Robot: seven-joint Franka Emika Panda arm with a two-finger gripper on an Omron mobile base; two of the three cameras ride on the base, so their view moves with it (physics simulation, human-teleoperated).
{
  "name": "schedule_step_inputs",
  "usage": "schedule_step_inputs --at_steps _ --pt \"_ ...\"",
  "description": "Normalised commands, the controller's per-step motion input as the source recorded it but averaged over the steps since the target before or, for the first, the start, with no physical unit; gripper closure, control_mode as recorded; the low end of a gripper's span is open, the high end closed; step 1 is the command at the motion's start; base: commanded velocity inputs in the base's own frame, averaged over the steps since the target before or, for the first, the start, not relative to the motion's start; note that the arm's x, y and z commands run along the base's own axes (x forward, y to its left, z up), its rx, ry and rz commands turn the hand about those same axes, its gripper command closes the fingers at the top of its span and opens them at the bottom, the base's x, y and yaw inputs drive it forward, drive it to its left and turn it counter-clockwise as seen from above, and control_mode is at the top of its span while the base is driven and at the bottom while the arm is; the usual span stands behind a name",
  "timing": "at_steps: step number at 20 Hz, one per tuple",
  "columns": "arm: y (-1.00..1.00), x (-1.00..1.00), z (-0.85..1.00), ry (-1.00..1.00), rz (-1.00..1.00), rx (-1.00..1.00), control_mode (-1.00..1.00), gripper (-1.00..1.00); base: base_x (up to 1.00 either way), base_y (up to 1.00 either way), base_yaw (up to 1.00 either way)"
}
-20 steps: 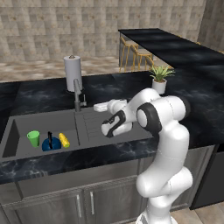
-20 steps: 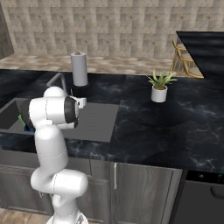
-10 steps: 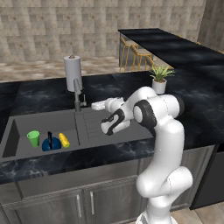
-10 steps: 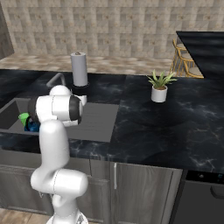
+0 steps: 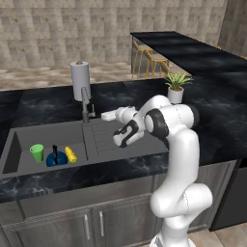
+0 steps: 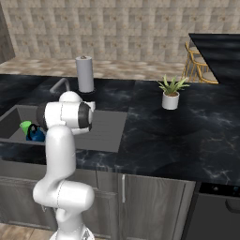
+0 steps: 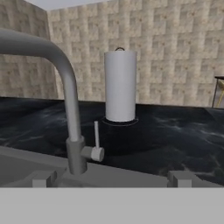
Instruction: Pick the kettle and cup and place them in the sink. Then turn on the water.
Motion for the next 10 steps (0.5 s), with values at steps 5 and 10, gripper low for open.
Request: schedule_step_inputs --at_steps 5,10 --pt "0.0 0.12 0.0 0.0 0.0 0.0 -1.0 -1.0 0.0 0.0 0.0" --pt "0.14 0.23 -0.04 0.0 0.0 0.0 -1.0 -1.0 0.0 0.0 0.0"
